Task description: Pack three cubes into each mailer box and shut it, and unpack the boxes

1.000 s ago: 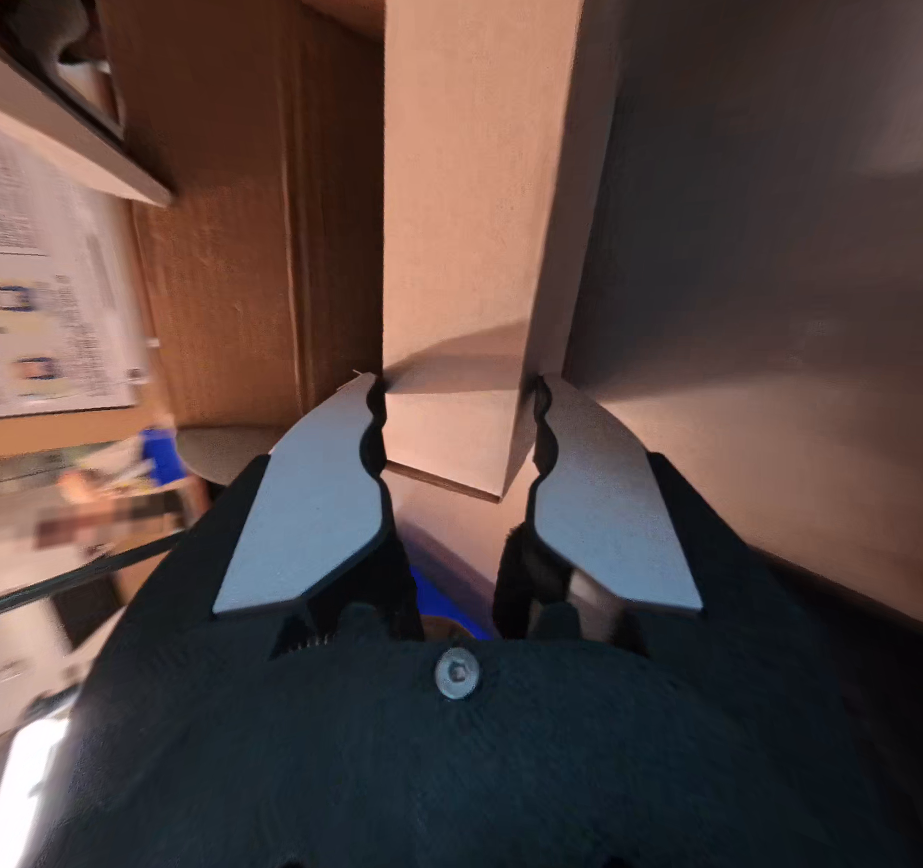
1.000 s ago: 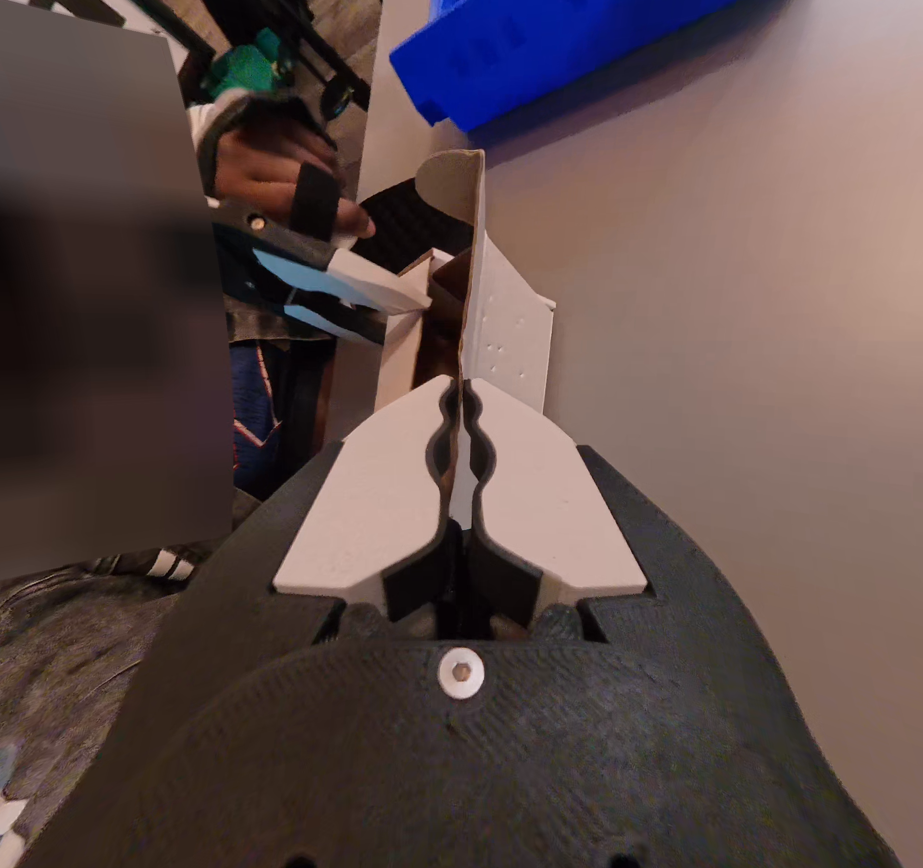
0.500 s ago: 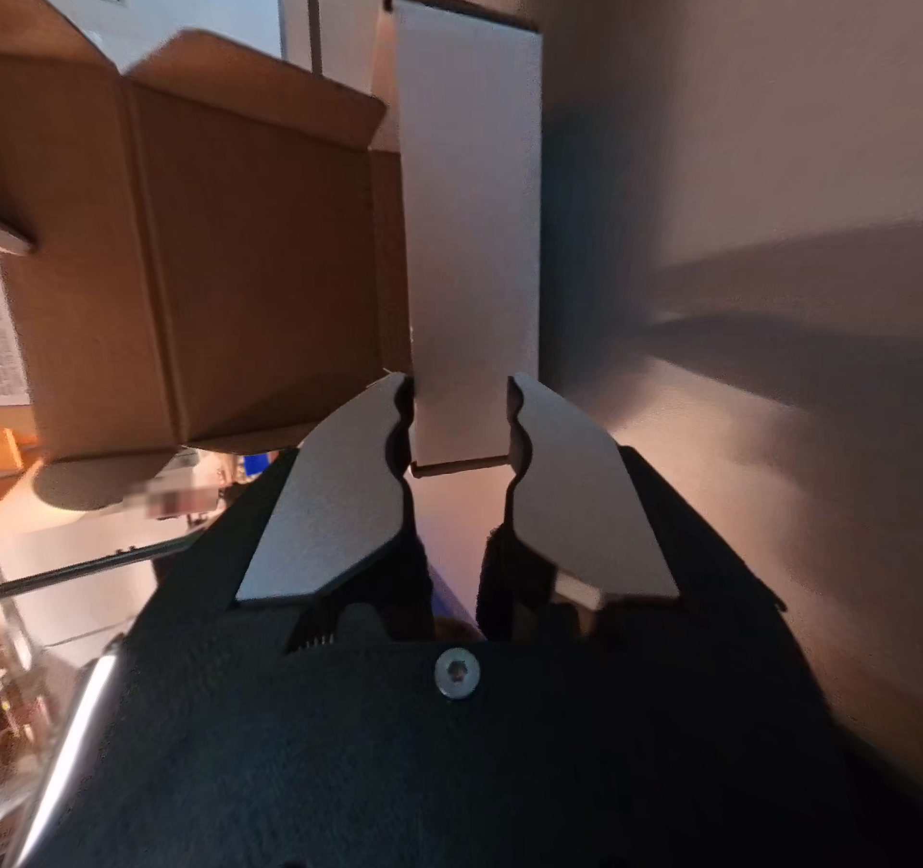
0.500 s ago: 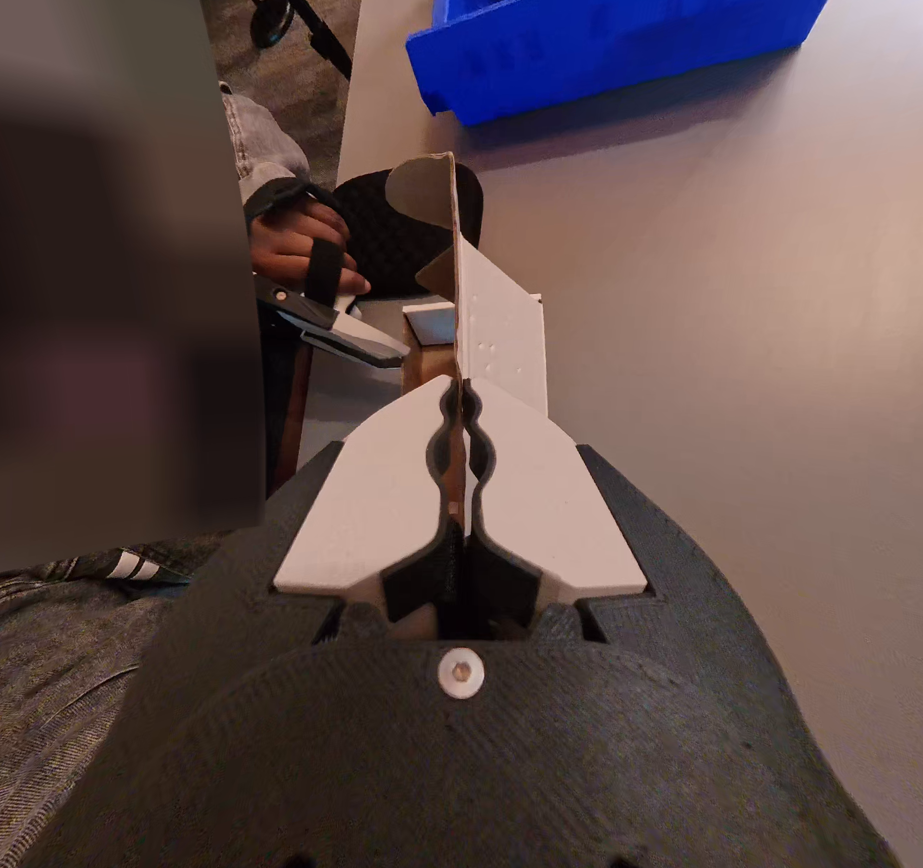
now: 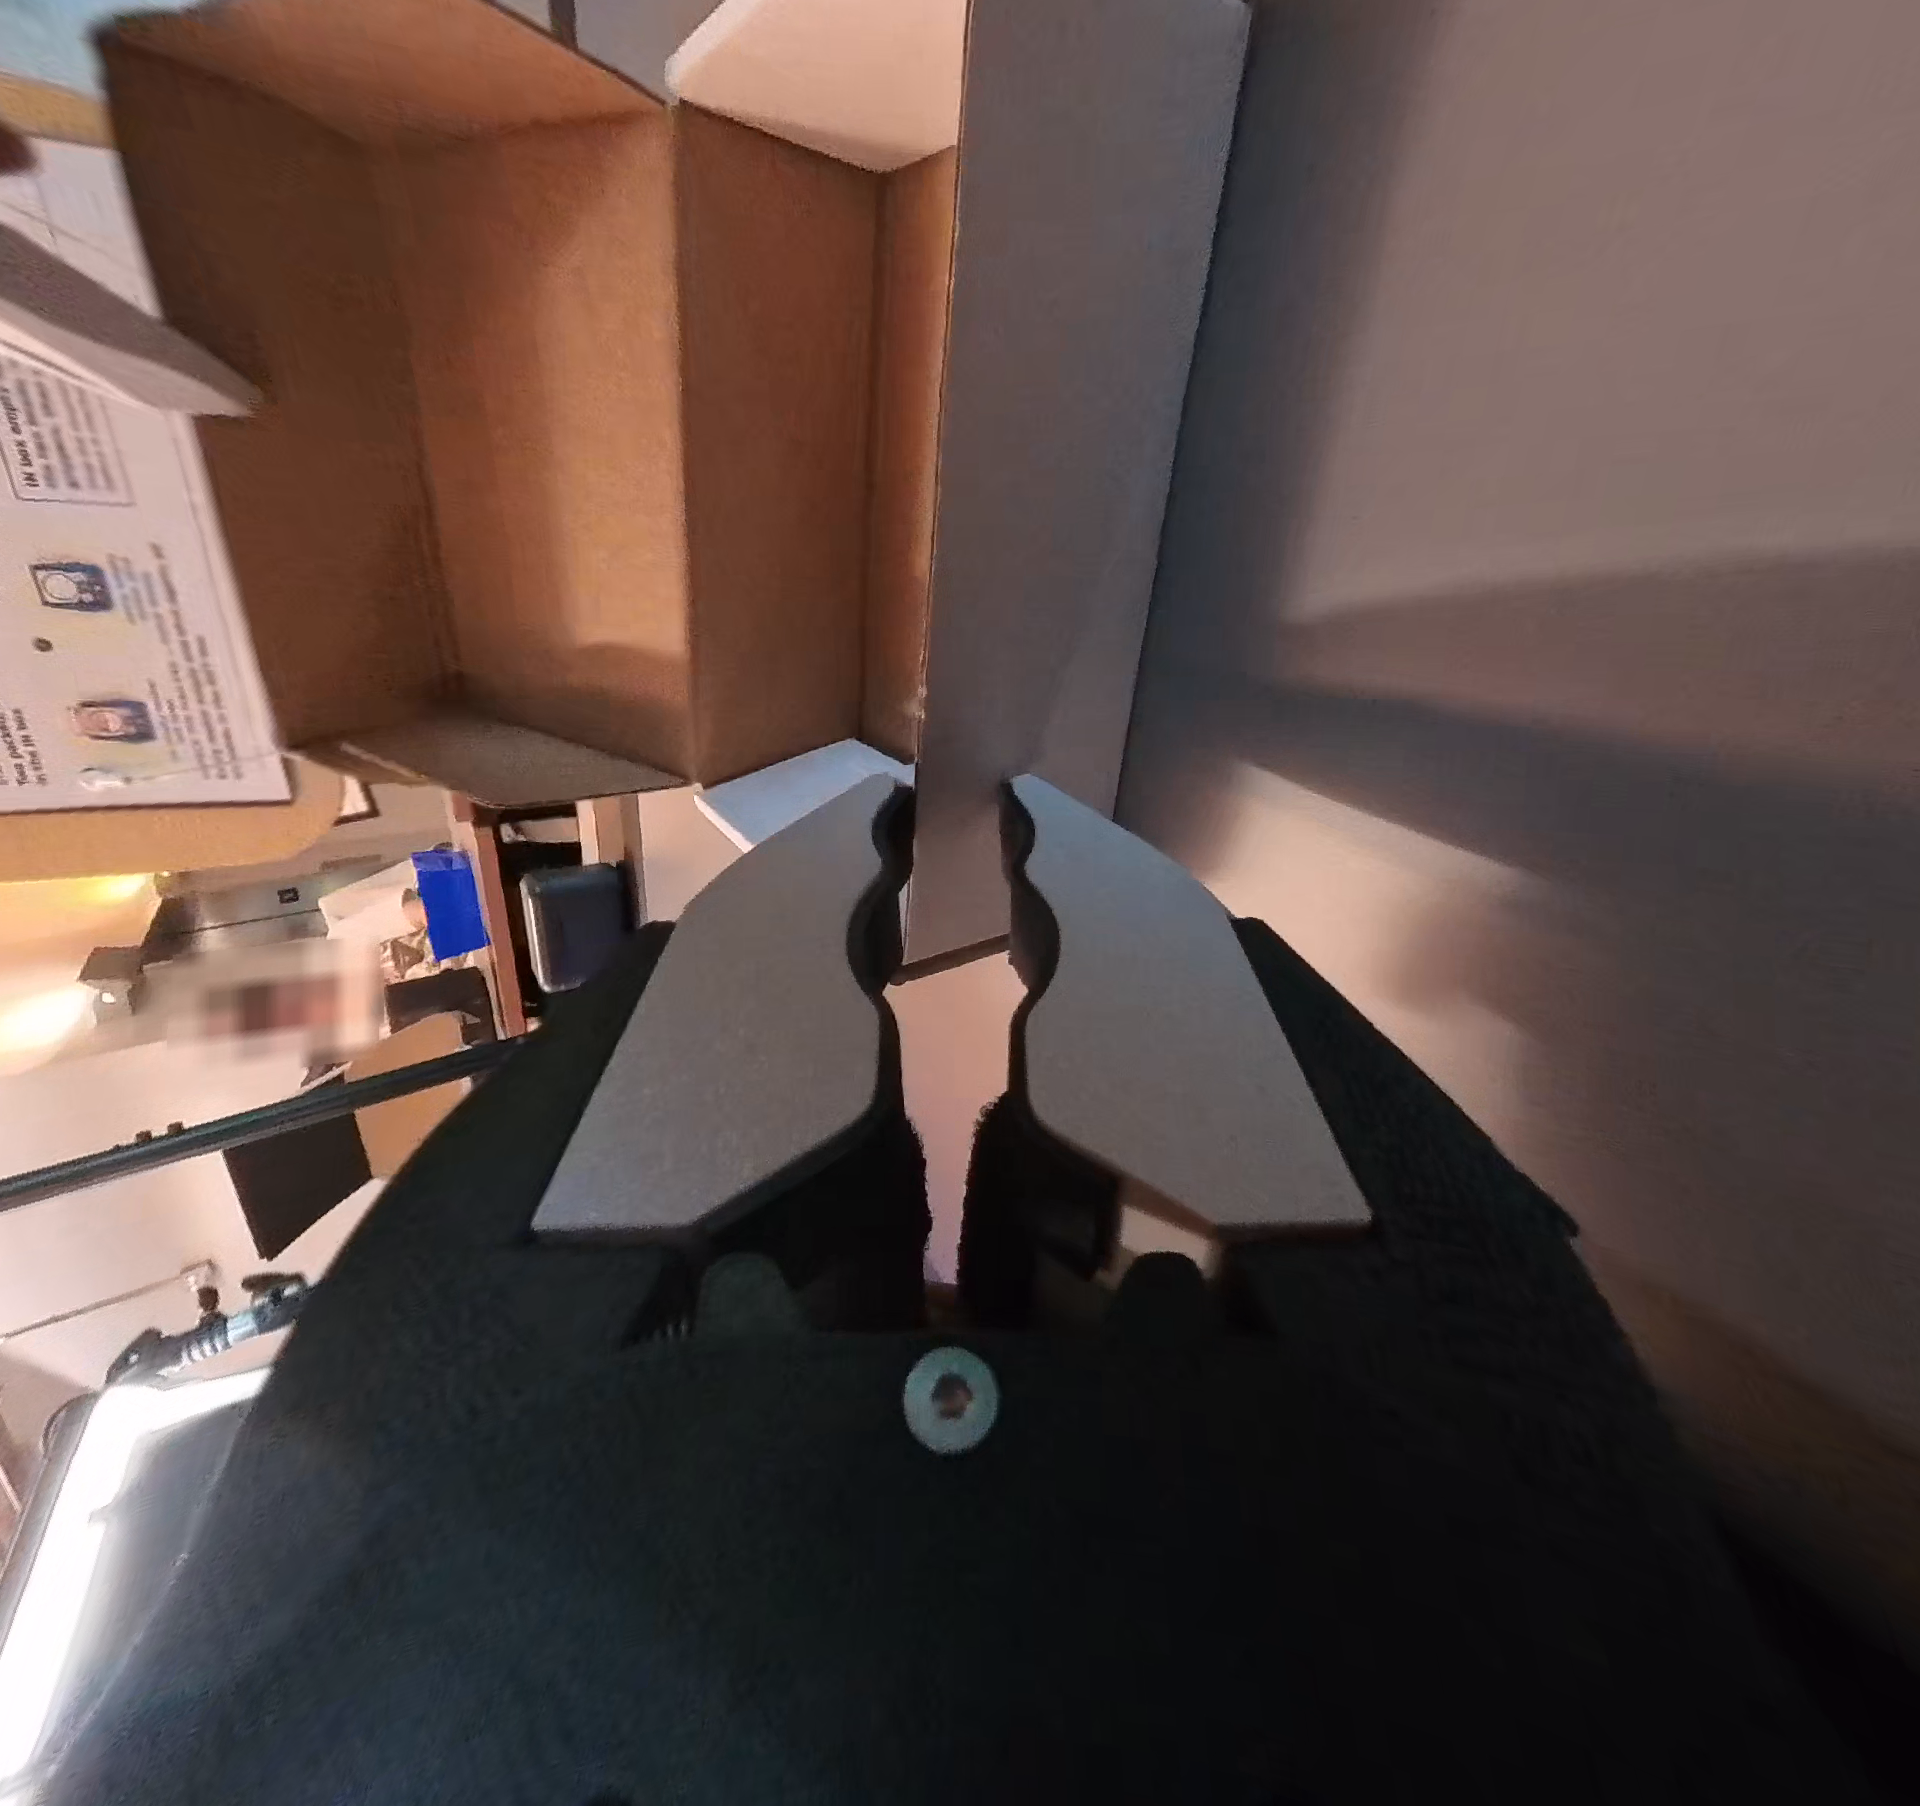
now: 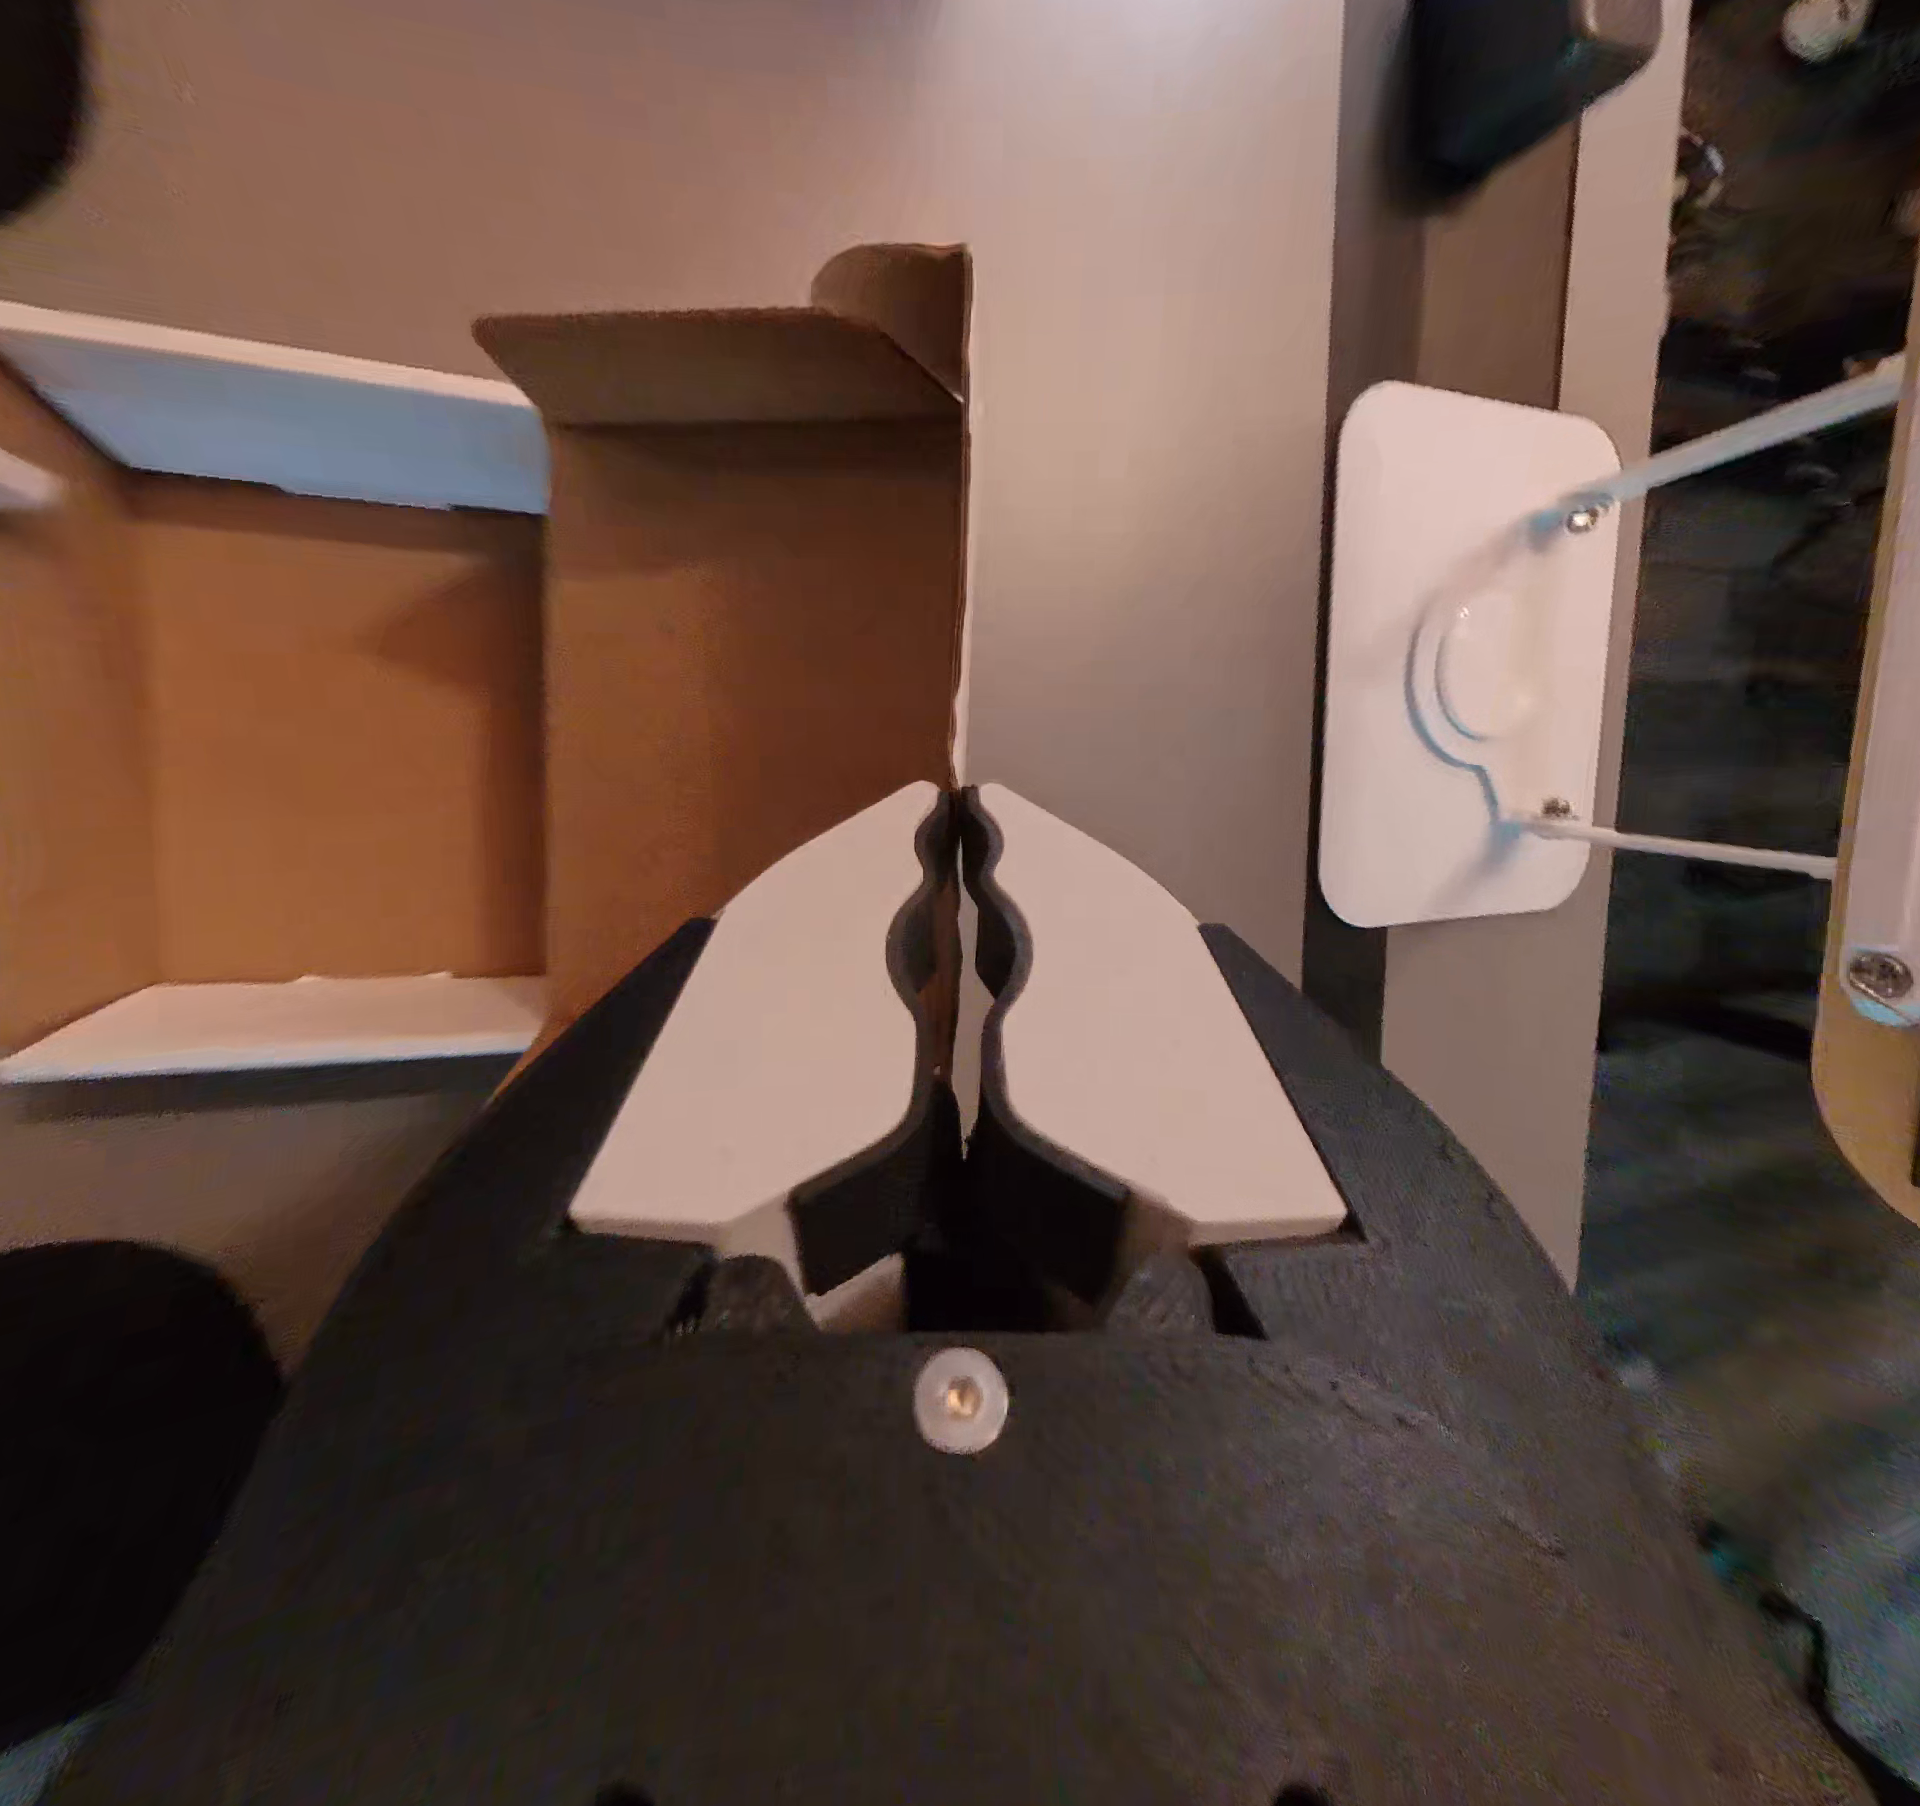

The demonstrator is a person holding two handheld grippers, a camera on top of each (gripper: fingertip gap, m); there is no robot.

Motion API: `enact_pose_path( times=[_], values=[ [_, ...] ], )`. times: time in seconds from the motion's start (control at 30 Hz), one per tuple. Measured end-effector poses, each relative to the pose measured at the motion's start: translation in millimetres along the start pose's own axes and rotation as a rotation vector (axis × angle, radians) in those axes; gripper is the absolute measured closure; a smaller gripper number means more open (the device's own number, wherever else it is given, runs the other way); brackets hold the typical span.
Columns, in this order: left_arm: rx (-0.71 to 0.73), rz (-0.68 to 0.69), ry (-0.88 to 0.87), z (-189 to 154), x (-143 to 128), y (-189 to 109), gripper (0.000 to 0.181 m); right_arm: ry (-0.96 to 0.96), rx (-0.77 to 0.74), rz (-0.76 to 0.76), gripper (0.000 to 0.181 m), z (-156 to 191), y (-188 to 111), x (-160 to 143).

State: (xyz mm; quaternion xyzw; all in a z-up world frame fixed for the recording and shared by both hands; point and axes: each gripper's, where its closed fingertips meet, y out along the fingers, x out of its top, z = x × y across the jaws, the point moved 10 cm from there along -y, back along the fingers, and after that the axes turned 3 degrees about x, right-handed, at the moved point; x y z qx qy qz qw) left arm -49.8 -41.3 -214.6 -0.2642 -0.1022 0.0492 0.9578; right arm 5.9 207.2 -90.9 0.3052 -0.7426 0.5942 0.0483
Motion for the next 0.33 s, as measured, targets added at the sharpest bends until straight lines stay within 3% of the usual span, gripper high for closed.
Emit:
enact_pose_path(
  times=[0.03,0.33],
  values=[
    [-0.002,0.006,0.001,1,1,2,0.165,0.005,-0.020,0.019,0.179,-2,9,-3],
    [-0.023,0.000,-0.013,10,9,16,0.165,0.111,0.025,0.093,0.177,-16,84,-32]
  ],
)
